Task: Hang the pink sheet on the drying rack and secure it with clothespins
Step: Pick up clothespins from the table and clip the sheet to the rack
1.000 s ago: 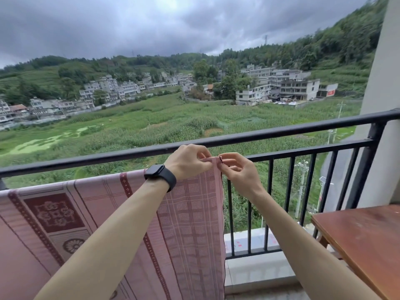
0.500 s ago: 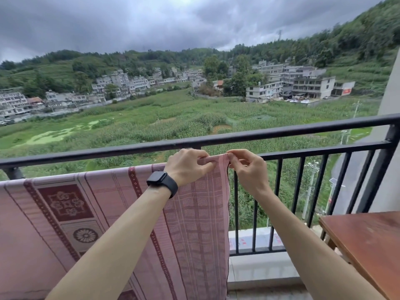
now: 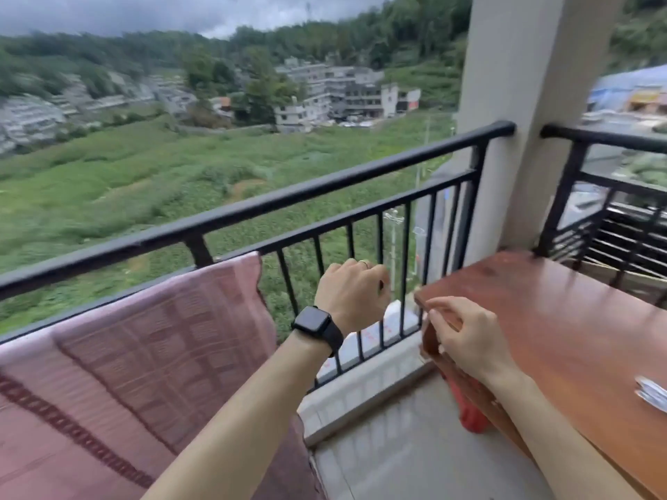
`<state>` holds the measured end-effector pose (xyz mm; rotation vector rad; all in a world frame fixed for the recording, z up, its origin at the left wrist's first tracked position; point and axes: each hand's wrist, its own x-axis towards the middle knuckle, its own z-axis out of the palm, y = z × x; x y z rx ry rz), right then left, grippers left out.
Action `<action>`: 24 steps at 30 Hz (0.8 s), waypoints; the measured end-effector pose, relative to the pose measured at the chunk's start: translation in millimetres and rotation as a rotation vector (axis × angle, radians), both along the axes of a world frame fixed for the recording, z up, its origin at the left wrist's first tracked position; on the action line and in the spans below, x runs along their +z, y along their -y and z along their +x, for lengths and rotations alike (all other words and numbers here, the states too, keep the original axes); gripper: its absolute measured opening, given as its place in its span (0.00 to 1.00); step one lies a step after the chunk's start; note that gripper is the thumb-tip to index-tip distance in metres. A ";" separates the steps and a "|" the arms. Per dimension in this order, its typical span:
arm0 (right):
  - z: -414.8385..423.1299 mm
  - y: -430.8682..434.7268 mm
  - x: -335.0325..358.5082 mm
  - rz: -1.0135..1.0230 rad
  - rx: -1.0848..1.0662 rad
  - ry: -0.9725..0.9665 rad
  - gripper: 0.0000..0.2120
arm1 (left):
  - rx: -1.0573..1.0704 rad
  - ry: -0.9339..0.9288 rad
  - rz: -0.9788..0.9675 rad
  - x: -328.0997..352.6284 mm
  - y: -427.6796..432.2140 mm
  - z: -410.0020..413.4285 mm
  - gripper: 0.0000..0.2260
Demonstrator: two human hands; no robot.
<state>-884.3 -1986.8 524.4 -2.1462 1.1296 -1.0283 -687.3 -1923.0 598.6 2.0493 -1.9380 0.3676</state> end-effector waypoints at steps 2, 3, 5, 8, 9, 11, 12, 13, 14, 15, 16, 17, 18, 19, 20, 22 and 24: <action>-35.1 0.2 -20.5 -0.033 -0.101 -0.147 0.08 | -0.058 -0.024 0.105 -39.0 19.5 -19.0 0.12; -51.9 -2.3 -29.1 -0.030 -0.136 -0.205 0.07 | -0.084 -0.039 0.153 -57.5 27.8 -29.1 0.12; -83.8 -7.0 -47.1 -0.016 -0.196 -0.309 0.07 | -0.136 -0.062 0.254 -92.5 42.3 -50.5 0.12; -124.9 -15.0 -76.5 0.057 -0.300 -0.439 0.09 | -0.245 -0.078 0.368 -134.5 57.3 -88.2 0.12; -137.4 -17.7 -86.6 0.088 -0.329 -0.466 0.10 | -0.278 -0.075 0.398 -145.5 60.9 -100.9 0.11; -160.3 -22.1 -104.4 0.155 -0.377 -0.497 0.11 | -0.336 -0.065 0.462 -167.8 69.0 -125.2 0.11; -170.6 -24.1 -111.5 0.188 -0.401 -0.510 0.11 | -0.366 -0.071 0.497 -178.2 73.1 -136.4 0.11; -180.8 -25.6 -117.6 0.222 -0.424 -0.523 0.11 | -0.394 -0.077 0.531 -188.4 77.1 -147.3 0.12; -191.1 -25.9 -123.7 0.256 -0.446 -0.531 0.12 | -0.420 -0.078 0.557 -198.3 81.9 -158.1 0.13; -201.3 -25.0 -130.2 0.289 -0.468 -0.535 0.12 | -0.442 -0.072 0.577 -206.6 87.5 -169.1 0.13; -211.7 -22.6 -137.7 0.324 -0.490 -0.540 0.12 | -0.459 -0.061 0.598 -215.0 94.4 -179.8 0.14; -222.4 -18.9 -145.2 0.357 -0.510 -0.543 0.12 | -0.470 -0.055 0.618 -222.9 102.3 -190.7 0.14; -233.3 -13.1 -152.9 0.387 -0.527 -0.542 0.12 | -0.478 -0.057 0.637 -230.3 111.7 -201.9 0.14; -244.6 -5.7 -160.0 0.414 -0.540 -0.541 0.12 | -0.485 -0.062 0.650 -236.5 122.4 -213.3 0.13; -256.4 3.9 -167.1 0.450 -0.551 -0.541 0.13 | -0.493 -0.069 0.657 -243.0 135.3 -225.4 0.13; -281.9 28.1 -181.1 0.531 -0.572 -0.549 0.14 | -0.506 -0.078 0.668 -254.0 164.8 -250.9 0.13; -310.5 57.7 -194.8 0.589 -0.597 -0.557 0.14 | -0.503 -0.090 0.694 -265.5 198.7 -279.3 0.13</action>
